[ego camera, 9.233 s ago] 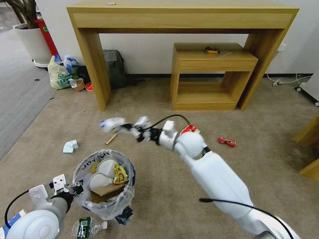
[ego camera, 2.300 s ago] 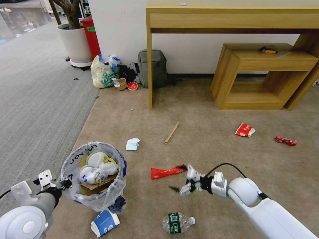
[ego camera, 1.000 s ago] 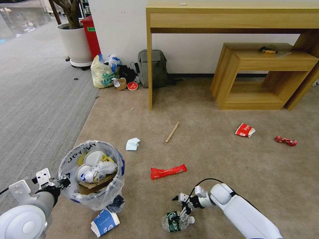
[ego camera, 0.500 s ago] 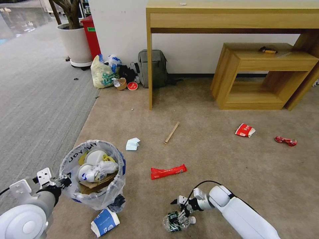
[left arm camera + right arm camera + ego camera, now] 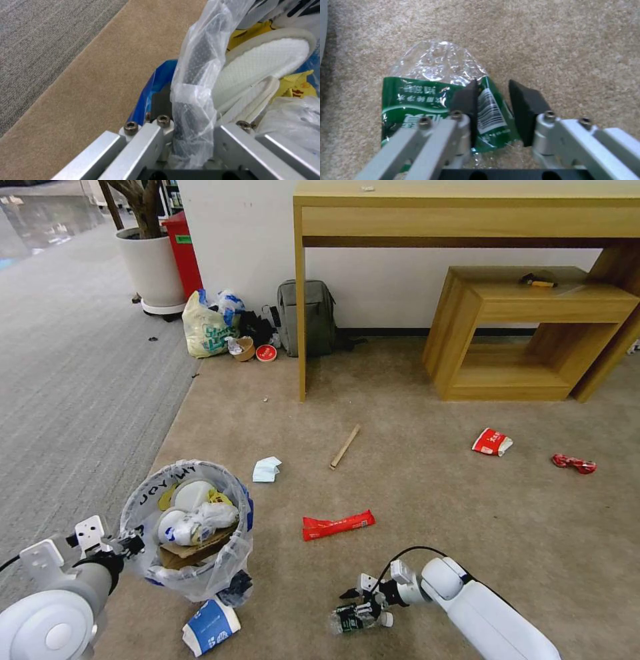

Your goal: Pick up the trash bin and place the garbage on the floor into it.

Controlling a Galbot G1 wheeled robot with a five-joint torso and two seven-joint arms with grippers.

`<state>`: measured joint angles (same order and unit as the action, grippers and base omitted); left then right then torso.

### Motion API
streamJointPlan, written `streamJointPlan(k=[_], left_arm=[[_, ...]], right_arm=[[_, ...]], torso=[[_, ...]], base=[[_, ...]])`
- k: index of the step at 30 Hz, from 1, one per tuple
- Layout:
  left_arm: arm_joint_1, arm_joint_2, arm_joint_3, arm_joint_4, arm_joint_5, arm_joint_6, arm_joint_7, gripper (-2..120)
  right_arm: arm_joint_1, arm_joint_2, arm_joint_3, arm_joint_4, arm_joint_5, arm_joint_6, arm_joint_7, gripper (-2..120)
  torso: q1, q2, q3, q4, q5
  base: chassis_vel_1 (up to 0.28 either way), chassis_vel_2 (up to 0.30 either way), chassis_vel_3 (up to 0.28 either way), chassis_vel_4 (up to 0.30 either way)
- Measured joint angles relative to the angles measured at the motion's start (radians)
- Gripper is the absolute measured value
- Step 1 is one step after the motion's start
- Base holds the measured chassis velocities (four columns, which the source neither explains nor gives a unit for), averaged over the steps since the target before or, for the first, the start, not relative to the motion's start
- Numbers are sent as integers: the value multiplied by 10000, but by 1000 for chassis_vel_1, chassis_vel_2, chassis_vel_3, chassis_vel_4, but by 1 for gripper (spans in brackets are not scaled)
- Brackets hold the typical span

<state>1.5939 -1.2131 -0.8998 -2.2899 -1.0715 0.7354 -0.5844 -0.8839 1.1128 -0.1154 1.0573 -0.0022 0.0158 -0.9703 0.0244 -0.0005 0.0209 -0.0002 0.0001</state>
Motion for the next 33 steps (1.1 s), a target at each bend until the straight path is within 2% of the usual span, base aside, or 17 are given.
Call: streamJointPlan(k=[2, 3, 6, 25, 33], left_arm=[[4, 6, 3, -18, 0, 0, 0, 0], [4, 6, 3, -18, 0, 0, 0, 0], [0, 7, 12, -23, 1, 0, 0, 0], [-35, 4, 43, -47, -2, 0, 8, 0], [-73, 79, 158, 47, 39, 0, 20, 0]], right_arm=[[-81, 0, 59, 33, -4, 11, 56, 12], [-81, 0, 59, 33, -4, 11, 56, 12], [-201, -98, 143, 195, -1, 3, 260, 0], [-479, -788, 875, 1622, 913, -318, 784, 0], [-191, -845, 1927, 3049, 2078, -488, 1342, 0]], torso=[[0, 0, 0, -1, 0], [0, 0, 0, -1, 0], [0, 0, 0, 0, 1], [0, -1, 2, -2, -2], [0, -1, 1, -1, -3]], base=[[0, 0, 0, 0], [0, 0, 0, 0], [0, 0, 0, 0], [0, 0, 0, 0], [0, 0, 0, 0]])
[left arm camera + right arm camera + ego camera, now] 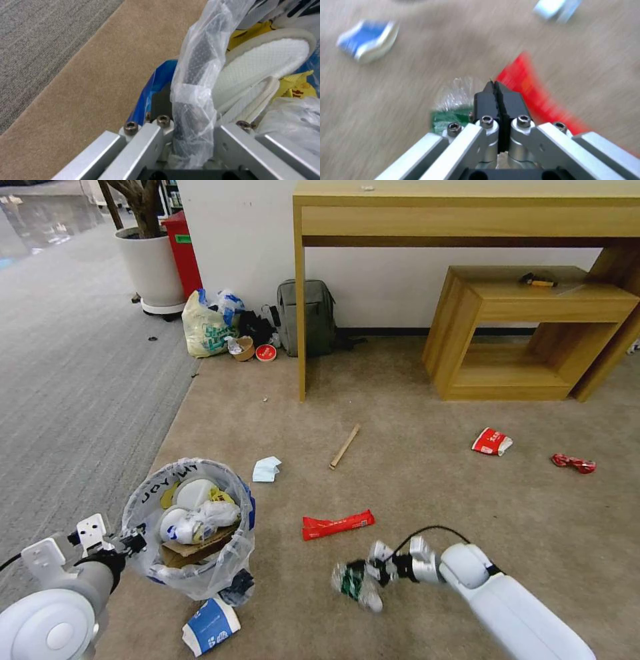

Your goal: Pick up the trash bin and place the garbage on the floor into it.

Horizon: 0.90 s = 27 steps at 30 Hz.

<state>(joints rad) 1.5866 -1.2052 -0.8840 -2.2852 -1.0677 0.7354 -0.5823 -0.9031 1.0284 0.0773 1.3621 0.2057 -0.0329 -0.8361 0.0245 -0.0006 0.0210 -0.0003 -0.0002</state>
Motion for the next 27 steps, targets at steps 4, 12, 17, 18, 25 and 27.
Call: streamJointPlan(k=[4, 12, 17, 18, 25, 27], left_arm=[[-83, 11, 88, 139, 43, 0, 9, 0], [-214, 90, 197, 312, 66, 0, 18, 0], [-248, 66, 205, 364, 50, 0, 29, 0], [-246, 55, 205, 367, 48, 0, 40, 0], [-263, 56, 174, 411, 39, 0, 115, 0], [-299, 56, 193, 442, 47, 0, 138, 0]], right_arm=[[525, 63, 383, 507, 462, -151, 199, 0], [1798, 325, 466, 1672, 1870, -914, 675, 0], [1960, 183, 74, 1811, 2001, -1208, 617, 0], [1856, 125, 8, 1769, 1889, -1204, 586, 0], [898, -496, -606, 1479, 1439, -1443, 155, 14], [785, -533, -956, 1031, 1022, -1292, -56, 22]], torso=[[0, 0, 0, 0, 0], [0, 0, 0, 2, 0], [0, 0, 0, 3, 0], [0, 0, 0, 0, 2], [0, 0, -2, -4, 2], [0, 0, 0, -5, 2]], base=[[0, 0, 0, 0], [0, 0, 0, 0], [0, 0, 0, 0], [0, 0, 0, 0], [0, 0, 0, 0], [0, 0, 0, 0]])
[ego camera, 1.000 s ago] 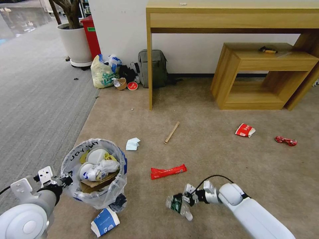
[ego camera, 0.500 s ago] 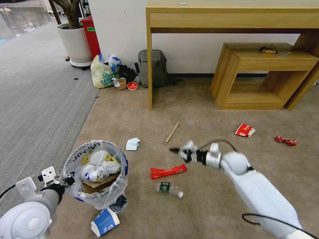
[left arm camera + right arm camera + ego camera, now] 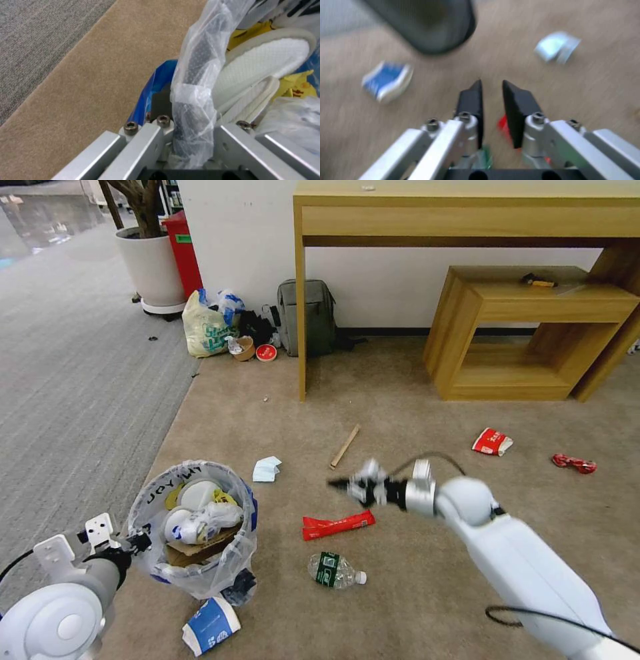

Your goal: Pick up the trash bin and place the garbage on the floor into it.

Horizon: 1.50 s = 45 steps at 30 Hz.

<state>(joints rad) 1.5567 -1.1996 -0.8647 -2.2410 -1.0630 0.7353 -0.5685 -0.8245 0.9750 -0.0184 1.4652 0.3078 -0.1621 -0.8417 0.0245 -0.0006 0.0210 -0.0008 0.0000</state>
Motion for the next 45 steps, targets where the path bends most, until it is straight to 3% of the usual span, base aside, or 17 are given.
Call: streamJointPlan(k=[9, 10, 13, 16, 17, 21, 45], left_arm=[[8, -29, 32, -47, 21, 0, 21, 0], [8, -29, 32, -47, 21, 0, 21, 0], [63, -51, -30, -87, 26, 0, 37, 0], [84, -73, -38, -112, 37, 0, 44, 0], [108, -100, -40, -152, 47, 0, 52, 0], [137, -119, -67, -196, 54, 0, 63, 0], [144, -129, -62, -351, 58, 0, 7, 0]], right_arm=[[203, 434, -1361, -1651, -1690, 632, -163, 55], [203, 434, -1361, -1651, -1690, 632, -163, 55], [202, 632, -1692, -1994, -1867, 535, -154, 71], [255, 777, -1790, -2246, -2007, 513, -120, 76], [328, 923, -1816, -2457, -2125, 524, -86, 84], [408, 1105, -1834, -2627, -2353, 499, -8, 97], [1065, 2427, -2011, -4426, -2658, 181, 281, 100]], torso=[[0, 0, 0, 5, -1], [0, 0, 0, 5, -1], [0, 0, -1, 5, -2], [0, 0, 0, 3, -1], [0, 0, 0, 6, -2], [0, 0, -1, 5, -2], [0, 0, 0, 5, -2]], base=[[0, 0, 0, 0], [0, 0, 0, 0], [0, 0, 0, 0], [0, 0, 0, 0], [0, 0, 0, 0], [0, 0, 0, 0], [0, 0, 0, 0]])
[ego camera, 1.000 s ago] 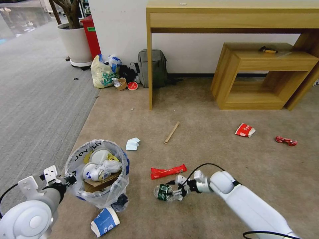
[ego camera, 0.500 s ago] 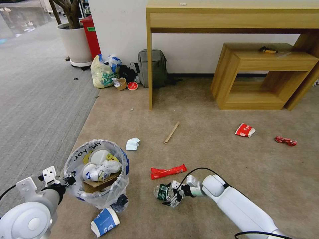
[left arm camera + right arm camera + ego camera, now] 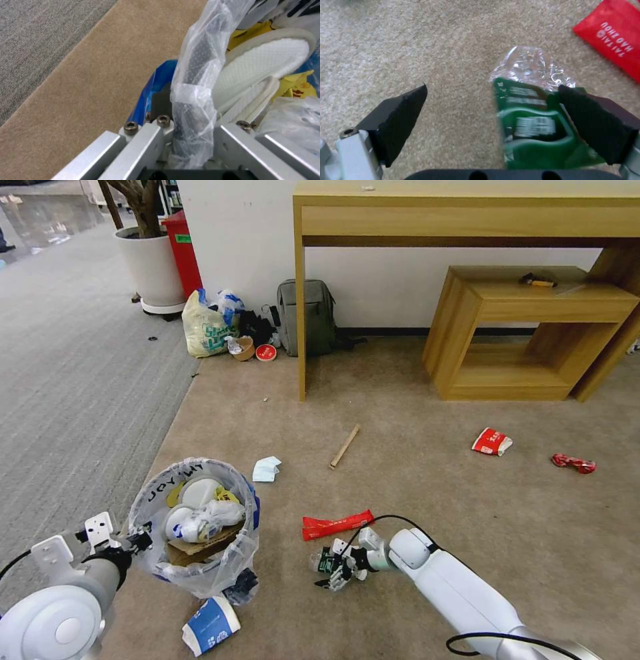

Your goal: Pick up the trash bin and place the garbage on the floor into it.

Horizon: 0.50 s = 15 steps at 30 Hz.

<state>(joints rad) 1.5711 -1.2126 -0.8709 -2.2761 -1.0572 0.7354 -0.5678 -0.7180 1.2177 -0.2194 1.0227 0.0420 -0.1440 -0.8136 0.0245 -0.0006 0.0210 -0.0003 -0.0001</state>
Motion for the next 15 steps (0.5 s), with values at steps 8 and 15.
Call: streamJointPlan(k=[8, 15], left_arm=[[24, -17, 10, -11, 15, 0, -13, 0], [4, 11, -3, -13, 11, 0, -16, 0]], right_arm=[[97, 297, 35, -487, 58, -48, -9, 93], [96, 325, 80, -626, 44, -33, 10, 69]], torso=[[0, 0, 0, 1, 0], [0, 0, 0, 0, 0]], base=[[0, 0, 0, 0], [0, 0, 0, 0]])
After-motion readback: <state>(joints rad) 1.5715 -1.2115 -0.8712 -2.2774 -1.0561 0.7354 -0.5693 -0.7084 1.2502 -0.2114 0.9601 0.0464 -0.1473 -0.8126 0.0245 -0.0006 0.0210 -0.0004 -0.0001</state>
